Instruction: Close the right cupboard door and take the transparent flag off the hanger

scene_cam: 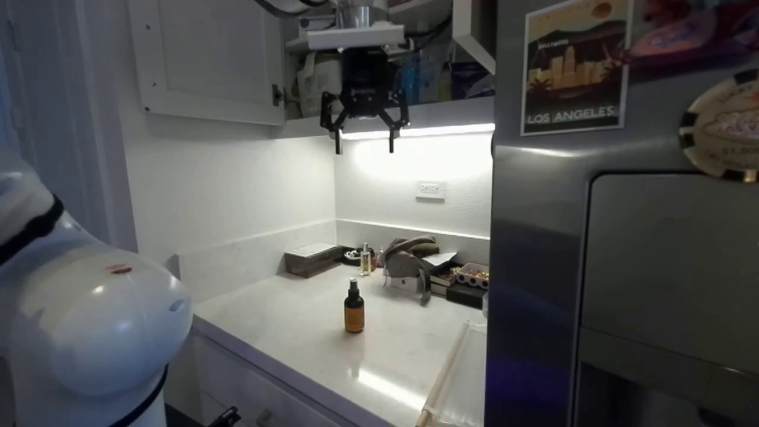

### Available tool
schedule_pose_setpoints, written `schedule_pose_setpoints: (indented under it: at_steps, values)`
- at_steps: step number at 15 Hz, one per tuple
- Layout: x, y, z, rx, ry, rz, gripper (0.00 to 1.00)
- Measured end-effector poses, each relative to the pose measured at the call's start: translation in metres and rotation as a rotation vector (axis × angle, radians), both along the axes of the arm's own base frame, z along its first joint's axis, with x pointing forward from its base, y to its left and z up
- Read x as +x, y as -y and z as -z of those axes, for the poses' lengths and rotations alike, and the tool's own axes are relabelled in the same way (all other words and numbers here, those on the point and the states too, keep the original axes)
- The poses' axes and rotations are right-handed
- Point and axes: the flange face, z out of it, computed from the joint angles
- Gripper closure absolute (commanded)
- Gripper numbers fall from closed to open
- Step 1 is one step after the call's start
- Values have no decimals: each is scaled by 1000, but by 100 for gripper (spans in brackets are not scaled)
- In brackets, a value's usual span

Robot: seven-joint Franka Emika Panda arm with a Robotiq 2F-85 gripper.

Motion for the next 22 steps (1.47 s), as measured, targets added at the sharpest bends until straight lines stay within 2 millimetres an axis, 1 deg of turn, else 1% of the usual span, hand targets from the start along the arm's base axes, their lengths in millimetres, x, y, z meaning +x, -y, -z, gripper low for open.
schedule_pose_setpoints:
  at_steps: [5,9,13,18,22]
  values:
    - [-70,-18,-34,-33,44,-43,0]
    - [-113,-28,-62,-58,129,-75,0]
    - [-147,-27,-82,-92,217,-78,0]
    - [-181,-20,-103,-123,321,-43,0]
    - [-207,-9,-122,-140,417,-17,0]
